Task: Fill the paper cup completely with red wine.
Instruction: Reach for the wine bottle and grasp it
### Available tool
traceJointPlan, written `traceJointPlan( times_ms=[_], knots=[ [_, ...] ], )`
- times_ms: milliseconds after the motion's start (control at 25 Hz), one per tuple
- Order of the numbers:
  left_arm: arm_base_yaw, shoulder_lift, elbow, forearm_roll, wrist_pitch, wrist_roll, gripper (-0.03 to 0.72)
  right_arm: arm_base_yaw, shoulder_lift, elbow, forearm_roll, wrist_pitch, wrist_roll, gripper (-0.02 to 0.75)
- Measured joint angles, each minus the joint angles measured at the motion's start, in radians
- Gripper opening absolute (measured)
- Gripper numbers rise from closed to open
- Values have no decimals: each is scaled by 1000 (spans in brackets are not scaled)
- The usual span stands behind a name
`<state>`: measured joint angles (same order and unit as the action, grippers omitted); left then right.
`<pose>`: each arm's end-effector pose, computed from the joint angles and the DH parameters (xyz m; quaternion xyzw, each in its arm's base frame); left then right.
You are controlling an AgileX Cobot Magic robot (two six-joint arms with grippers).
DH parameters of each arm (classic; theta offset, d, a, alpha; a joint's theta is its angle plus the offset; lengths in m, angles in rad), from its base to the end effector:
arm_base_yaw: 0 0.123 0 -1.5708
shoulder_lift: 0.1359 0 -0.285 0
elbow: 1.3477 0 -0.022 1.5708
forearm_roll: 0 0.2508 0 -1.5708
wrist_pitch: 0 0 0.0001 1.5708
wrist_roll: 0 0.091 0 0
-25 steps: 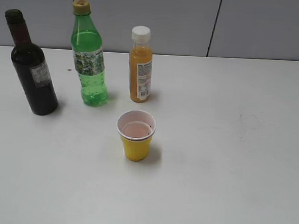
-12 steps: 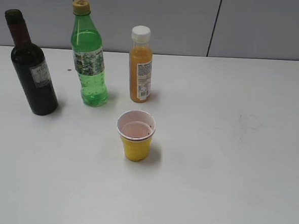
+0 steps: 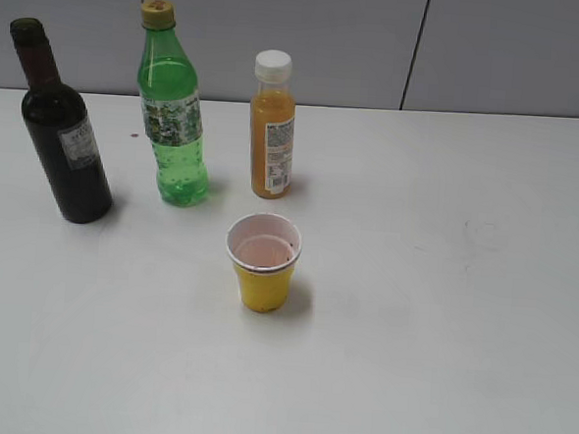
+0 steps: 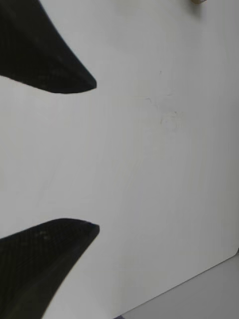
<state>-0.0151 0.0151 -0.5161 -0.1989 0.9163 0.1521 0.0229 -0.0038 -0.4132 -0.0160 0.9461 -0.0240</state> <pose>-0.0002 -0.0143 0.2951 0.0643 0.8065 -0.0594 0.5847 0.0087 -0.0010 0.2620 -0.0203 0.8446 -0.0083 0.5349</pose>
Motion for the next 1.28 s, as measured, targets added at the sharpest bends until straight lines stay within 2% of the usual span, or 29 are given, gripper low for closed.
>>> traceJointPlan(
  times_ms=[320, 680, 1000, 1160, 1280],
  knots=[
    [0, 184, -4, 27, -399, 33, 583, 0, 0, 0, 0, 0, 0, 591],
    [0, 518, -4, 37, -908, 72, 583, 0, 0, 0, 0, 0, 1, 591],
    [-2, 809, 1, 41, -1218, 73, 583, 0, 0, 0, 0, 0, 1, 591],
    [-2, 901, 76, 48, -1355, -7, 583, 0, 0, 0, 0, 0, 1, 591],
    [-2, 935, 151, 105, -1440, -85, 583, 0, 0, 0, 0, 0, 1, 591]
  ],
)
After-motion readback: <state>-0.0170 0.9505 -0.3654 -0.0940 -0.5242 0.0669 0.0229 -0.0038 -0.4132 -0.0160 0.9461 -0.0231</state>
